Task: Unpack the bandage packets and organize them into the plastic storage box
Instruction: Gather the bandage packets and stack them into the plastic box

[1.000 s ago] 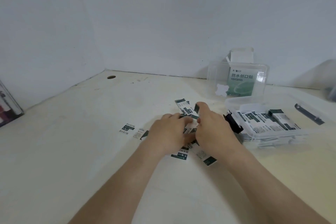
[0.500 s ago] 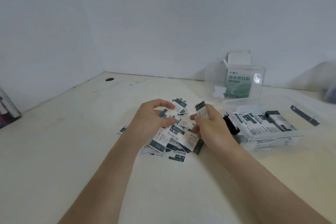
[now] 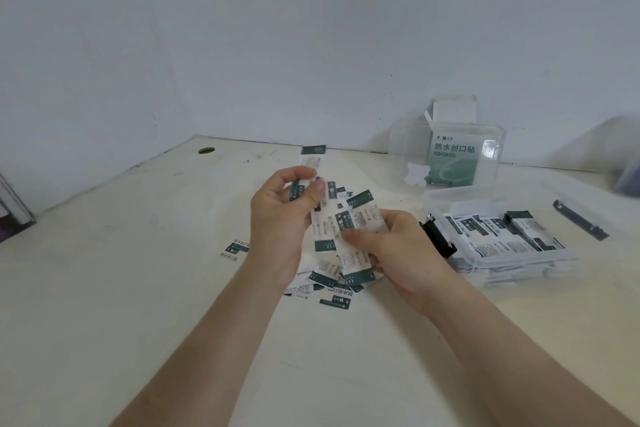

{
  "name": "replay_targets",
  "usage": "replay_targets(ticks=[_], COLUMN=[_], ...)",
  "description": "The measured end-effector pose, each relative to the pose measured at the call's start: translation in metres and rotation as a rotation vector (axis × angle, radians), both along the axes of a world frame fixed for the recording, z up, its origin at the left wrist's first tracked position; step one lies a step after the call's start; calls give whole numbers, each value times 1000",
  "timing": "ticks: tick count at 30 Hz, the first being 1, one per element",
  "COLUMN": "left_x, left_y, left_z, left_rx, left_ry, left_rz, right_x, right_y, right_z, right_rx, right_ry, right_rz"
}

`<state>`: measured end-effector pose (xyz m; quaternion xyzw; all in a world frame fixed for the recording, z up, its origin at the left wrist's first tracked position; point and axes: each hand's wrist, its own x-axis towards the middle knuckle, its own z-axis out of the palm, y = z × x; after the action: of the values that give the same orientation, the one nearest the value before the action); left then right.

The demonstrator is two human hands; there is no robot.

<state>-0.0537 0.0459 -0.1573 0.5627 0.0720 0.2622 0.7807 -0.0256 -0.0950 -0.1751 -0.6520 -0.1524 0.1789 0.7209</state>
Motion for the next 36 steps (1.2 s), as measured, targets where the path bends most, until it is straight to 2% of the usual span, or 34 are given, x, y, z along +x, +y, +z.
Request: replay_targets(ticks=[5, 9, 11, 14, 19, 22, 26, 29, 31, 34, 36], left_x=[-2, -4, -4, -3, -5, -4, -6, -13, -21, -28, -31], left_y=[1, 9, 1, -20, -31, -32, -20, -8, -17, -34, -28], left_z=[3, 12, 9, 2, -4, -6, 6, 17, 13, 4, 2], left_rx=[-129, -325, -239, 67, 303, 366, 318, 197, 290, 467, 563], left_ry=[-41, -128, -91, -22, 4, -7, -44, 29, 129, 270, 314], left_rz=[29, 9, -53, -47, 17, 30, 81, -112, -263, -448, -499], right_x=[-4, -4, -4, -6, -11, -14, -10, -5, -8, -12, -12], right_y=[3, 3, 3, 4, 2, 2, 3, 2, 2, 2, -1], right_z=[5, 7, 7, 10, 14, 13, 12, 12, 15, 15, 14], right_rx=[122, 138, 144, 181, 429, 395, 354, 412, 446, 309, 298], right_ry=[79, 116, 151, 181, 377, 333, 367, 432, 425, 331, 328], right_rz=[-114, -233, -239, -185, 29, 77, -70, -141, -79, -17, -49])
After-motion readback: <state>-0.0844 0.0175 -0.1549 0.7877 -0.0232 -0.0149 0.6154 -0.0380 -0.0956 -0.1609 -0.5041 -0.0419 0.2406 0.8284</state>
